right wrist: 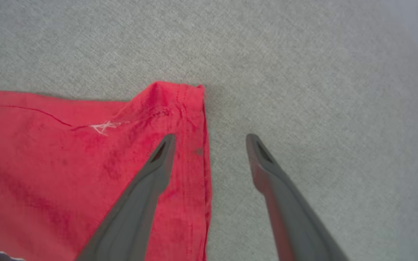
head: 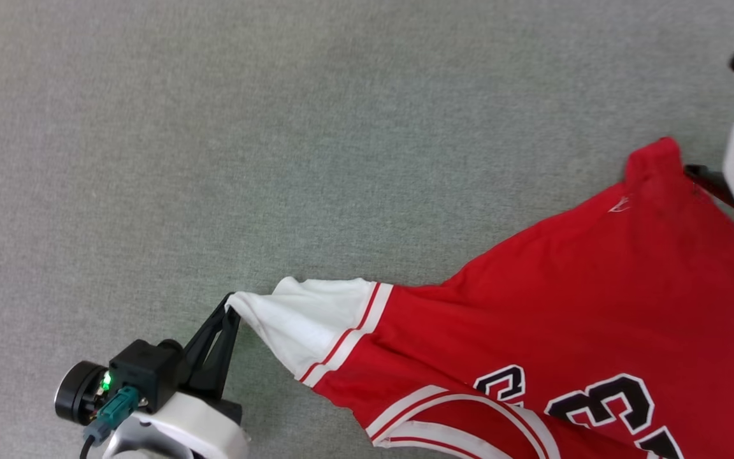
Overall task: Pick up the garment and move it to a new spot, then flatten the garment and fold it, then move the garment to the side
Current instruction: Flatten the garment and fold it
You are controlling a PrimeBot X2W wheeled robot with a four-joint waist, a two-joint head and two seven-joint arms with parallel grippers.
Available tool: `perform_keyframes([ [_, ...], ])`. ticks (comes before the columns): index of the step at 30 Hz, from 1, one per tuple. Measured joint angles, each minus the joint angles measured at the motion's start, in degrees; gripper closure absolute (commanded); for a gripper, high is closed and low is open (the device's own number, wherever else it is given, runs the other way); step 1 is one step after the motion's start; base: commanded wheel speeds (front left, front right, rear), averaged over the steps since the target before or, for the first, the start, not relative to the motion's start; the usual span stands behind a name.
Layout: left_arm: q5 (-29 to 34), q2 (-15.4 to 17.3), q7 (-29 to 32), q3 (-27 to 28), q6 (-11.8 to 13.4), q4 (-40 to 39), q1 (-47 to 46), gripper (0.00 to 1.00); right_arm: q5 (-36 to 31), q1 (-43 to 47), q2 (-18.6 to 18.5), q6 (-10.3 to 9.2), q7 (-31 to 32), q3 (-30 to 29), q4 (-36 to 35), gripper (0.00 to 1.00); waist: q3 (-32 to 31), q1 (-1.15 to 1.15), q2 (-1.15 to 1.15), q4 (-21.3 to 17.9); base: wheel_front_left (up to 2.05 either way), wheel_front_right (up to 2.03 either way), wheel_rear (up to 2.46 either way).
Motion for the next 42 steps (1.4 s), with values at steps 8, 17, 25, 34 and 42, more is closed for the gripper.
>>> perform_keyframes([
  [8,0.7,-1.8,-0.2,-0.1,-0.9,0.9,-1.9,1.0,-1.2,-4.5,4.6,0.0,-3.9,8.0,9.8,0.0,3.6,0.0,0.0,1.6,0.0,0.0,0.0],
  [17,0.8,-2.5,-0.2,-0.4,-1.8,3.1,-2.1,1.0,1.8,-6.4,3.4,-0.01,-8.5,15.0,12.9,1.0,3.2,0.0,0.0,1.1,0.0,0.0,0.0],
  [25,1.7,-0.8,-0.1,-0.3,-2.0,3.4,-2.1,1.0,3.6,-7.8,1.8,0.01,-19.3,19.0,11.3,1.0,-1.1,0.0,0.0,-0.7,0.0,0.0,0.0],
  [34,4.6,2.4,1.8,1.2,-3.4,2.2,-9.0,1.0,7.2,-11.2,-1.4,0.01,-32.0,19.2,9.0,1.0,-7.3,0.0,0.0,-3.5,0.0,0.0,0.0],
  [42,7.3,2.0,5.0,4.4,-7.7,3.0,-26.1,1.0,5.4,-15.6,-1.4,0.01,-41.8,14.5,10.4,1.0,-7.8,0.0,0.0,-6.0,0.0,0.0,0.0],
])
